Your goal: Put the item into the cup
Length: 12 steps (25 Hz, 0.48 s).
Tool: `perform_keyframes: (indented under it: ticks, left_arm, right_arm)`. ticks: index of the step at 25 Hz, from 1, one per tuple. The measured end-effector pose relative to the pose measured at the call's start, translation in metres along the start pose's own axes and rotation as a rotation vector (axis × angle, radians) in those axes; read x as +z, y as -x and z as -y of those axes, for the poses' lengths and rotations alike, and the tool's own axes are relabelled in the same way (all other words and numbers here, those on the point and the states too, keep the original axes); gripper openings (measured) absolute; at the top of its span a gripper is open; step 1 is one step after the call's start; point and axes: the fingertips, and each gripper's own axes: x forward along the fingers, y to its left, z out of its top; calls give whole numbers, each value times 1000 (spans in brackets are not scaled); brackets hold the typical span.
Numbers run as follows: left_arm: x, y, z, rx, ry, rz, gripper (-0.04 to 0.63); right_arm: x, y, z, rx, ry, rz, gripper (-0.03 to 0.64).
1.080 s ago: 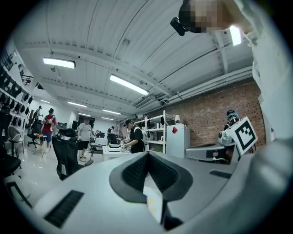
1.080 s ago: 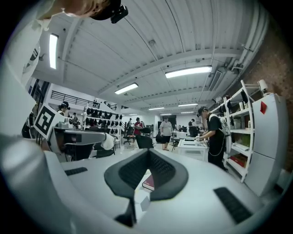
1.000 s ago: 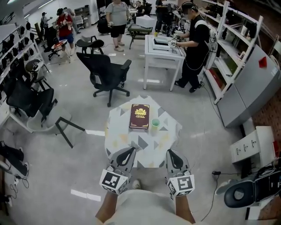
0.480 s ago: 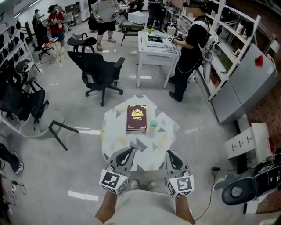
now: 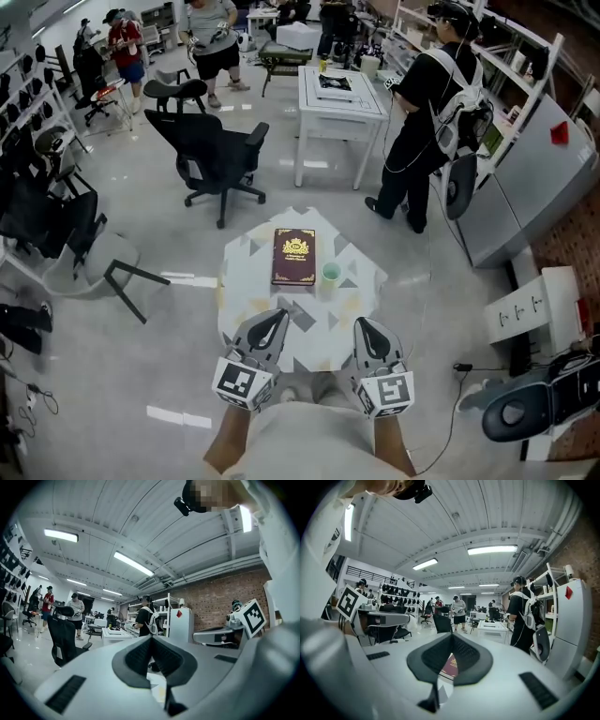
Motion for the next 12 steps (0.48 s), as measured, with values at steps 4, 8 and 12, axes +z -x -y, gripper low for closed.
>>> perform_keyframes:
  ticks: [4,8,12]
  left_arm:
    - [2,-16,-1,8,-10,2,11]
    - [4,-40,-1,16,-28,0,11]
    - [1,-65,-3,30,-31,-17,11]
  right_arm:
    - [4,-12,11,14,2,19,8]
    - [2,-25,28,25,3,22,8]
    - [1,-42,50,41,-10,26,8]
